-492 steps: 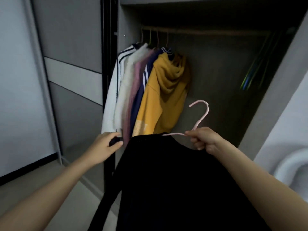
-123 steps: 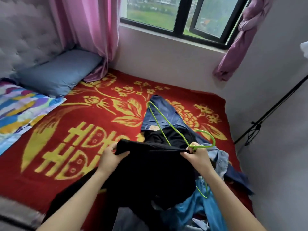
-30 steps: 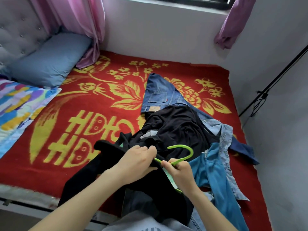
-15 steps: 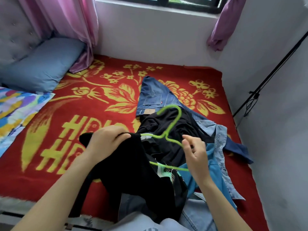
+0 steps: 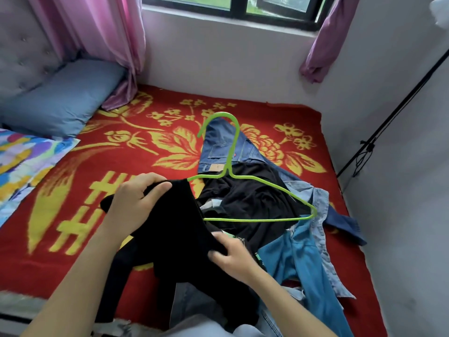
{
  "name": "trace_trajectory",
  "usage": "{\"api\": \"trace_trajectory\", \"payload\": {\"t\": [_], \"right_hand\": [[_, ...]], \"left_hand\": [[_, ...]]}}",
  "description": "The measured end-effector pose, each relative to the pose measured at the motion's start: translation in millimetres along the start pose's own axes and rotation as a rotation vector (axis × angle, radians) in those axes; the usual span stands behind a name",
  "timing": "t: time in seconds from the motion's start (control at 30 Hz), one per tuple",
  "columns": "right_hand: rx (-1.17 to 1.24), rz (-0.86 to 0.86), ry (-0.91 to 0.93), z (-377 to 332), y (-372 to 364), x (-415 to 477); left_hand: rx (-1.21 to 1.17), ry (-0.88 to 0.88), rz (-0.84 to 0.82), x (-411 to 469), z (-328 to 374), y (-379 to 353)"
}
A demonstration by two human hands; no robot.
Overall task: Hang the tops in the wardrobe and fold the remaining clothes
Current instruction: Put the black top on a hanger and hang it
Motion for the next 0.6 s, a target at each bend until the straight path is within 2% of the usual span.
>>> {"api": "trace_trajectory", "payload": {"t": [0.1,0.17,0.23,0.33,0.4,0.6], "right_hand": [[-0.307,-0.328,-0.093,27.1,-27.0,-16.1],[-0.549,-0.346,-0.134,46.1,-10.1,-21.8],[-0.755,-0.162,-0.06,39.2,31.7,-18.0],[-0.967,0.252,0.218,1.5,95.9,-19.6],[-1.018,0.318,0.315,-11.2,111.0,-22.5],[-1.066,0.396,0.255,-23.5,132.5,-26.8]], "left_hand": [[-0.091,0.059,0.056,-2.9,-17.5,21.1],[-0.133,0.104,0.088,-7.9,-33.5,35.5],[-0.182,0.156,0.116,-14.8,-51.2,47.0],[-0.279,0.219,0.112,-26.3,-71.3,52.1],[-0.322,0.239,0.099,-33.1,-79.4,51.6],[-0.371,0.135,0.056,-35.5,-78.5,47.2]]}}
Point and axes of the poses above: each hand's wrist, its own x-axis towards the middle knuckle, its own y-axis out of the back of the hand, z = x × y, the point moved 8 cm from there along x, towards the middle knuckle, and after that the axes turned 9 degrees about y, right-handed, at the moved point
